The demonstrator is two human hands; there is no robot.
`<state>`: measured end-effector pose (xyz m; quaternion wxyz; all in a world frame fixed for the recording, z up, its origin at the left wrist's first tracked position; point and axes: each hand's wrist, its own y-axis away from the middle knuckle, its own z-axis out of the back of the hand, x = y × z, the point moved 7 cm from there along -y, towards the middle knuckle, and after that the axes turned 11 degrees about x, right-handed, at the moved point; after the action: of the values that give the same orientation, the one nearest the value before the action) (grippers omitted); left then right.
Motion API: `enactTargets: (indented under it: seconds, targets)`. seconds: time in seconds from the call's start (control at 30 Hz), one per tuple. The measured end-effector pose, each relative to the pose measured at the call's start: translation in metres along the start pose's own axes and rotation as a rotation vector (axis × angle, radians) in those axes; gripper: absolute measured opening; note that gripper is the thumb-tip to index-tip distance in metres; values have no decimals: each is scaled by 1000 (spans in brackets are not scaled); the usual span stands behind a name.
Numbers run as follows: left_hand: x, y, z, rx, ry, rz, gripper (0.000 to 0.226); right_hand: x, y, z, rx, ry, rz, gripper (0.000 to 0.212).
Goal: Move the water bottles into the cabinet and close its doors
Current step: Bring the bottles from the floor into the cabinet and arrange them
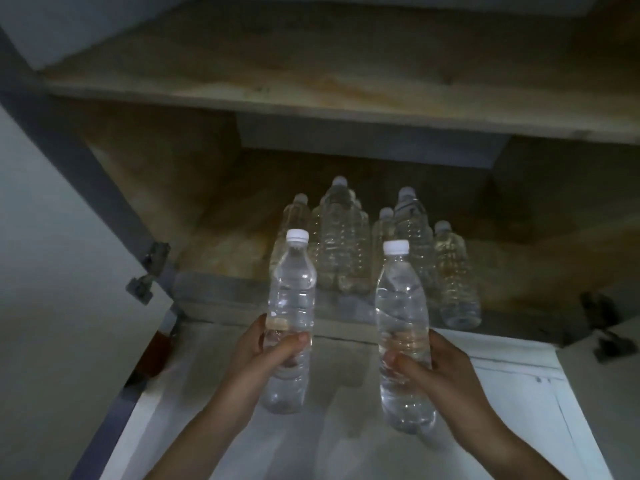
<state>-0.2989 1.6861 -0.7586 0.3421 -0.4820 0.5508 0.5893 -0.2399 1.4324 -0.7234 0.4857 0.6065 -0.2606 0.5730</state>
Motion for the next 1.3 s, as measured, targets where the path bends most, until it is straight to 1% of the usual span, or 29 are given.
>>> enactTargets:
  seconds: [0.13, 0.23, 0.3, 0.33, 0.4, 0.47, 0.53, 0.57, 0.67, 0.73, 0.77, 0.8, 0.83, 0.87, 0.9, 0.93, 0.97, 1.0, 1.03, 1.1, 1.23, 1.3]
  targets:
    - [-28, -18, -14, 68, -32, -40, 66, 10, -3, 28, -78, -36, 41, 17]
    - [-44, -31, -27, 105, -85, -62, 60, 7, -8, 49, -133, -112, 40, 14]
    - [-53, -37, -36, 117, -58, -65, 55, 6, -9, 61, -155, -116, 13, 23]
    - [-58, -39, -41, 125, -51, -68, 56, 5, -8, 67, -167, -142, 12, 28]
    - [-64, -43, -55, 146, -40, -64, 64, 4, -7, 79, -189, -203, 19, 32]
    - [-66, -49, -73, 184, -25, -41, 65, 2, -8, 88, -183, -246, 18, 25]
    - [-67, -56, -90, 218, -16, -21, 56, -2, -12, 97, -181, -269, -5, 15]
    - [-66, -60, -97, 229, -23, -19, 50, -3, -14, 102, -180, -265, -13, 14]
    - [-61, -70, -115, 233, -15, -5, 26, -1, -20, 114, -153, -216, 41, 19]
    - [-54, -73, -121, 231, 19, 22, 20, -6, -25, 123, -215, -144, 8, 21]
    - [-51, -73, -122, 231, 25, 36, 21, -9, -32, 123, -203, -77, -48, 21]
    - [-47, -72, -123, 234, 27, 45, 25, -5, -39, 110, -34, -66, -71, 18]
    - [-42, -72, -124, 237, 33, 51, 31, -3, -46, 96, 133, -125, -100, 14]
    - [-38, -72, -124, 236, 43, 59, 36, -1, -48, 99, 132, -30, 53, 13]
    - [-33, -72, -123, 227, 54, 65, 40, -4, -50, 94, 134, -13, 78, 13]
    - [-29, -72, -122, 214, 59, 67, 38, -18, -51, 84, 194, -94, -65, 11]
    - [-26, -74, -121, 199, 58, 64, 34, -24, -59, 96, 1, -157, -159, 13]
    - [-22, -76, -119, 181, 50, 63, 32, -17, -49, 114, -254, 16, -144, 14]
    - [-19, -77, -118, 170, 40, 63, 32, -20, -45, 123, -326, -9, -135, 14]
    - [-14, -81, -117, 151, 29, 65, 33, -21, -50, 116, -260, -32, -110, 12]
    - [-9, -85, -116, 114, 56, 76, 41, -15, -53, 111, -279, 43, -59, 13]
    - [-8, -85, -115, 119, 97, 96, 37, -16, -57, 111, -304, 99, -54, 13]
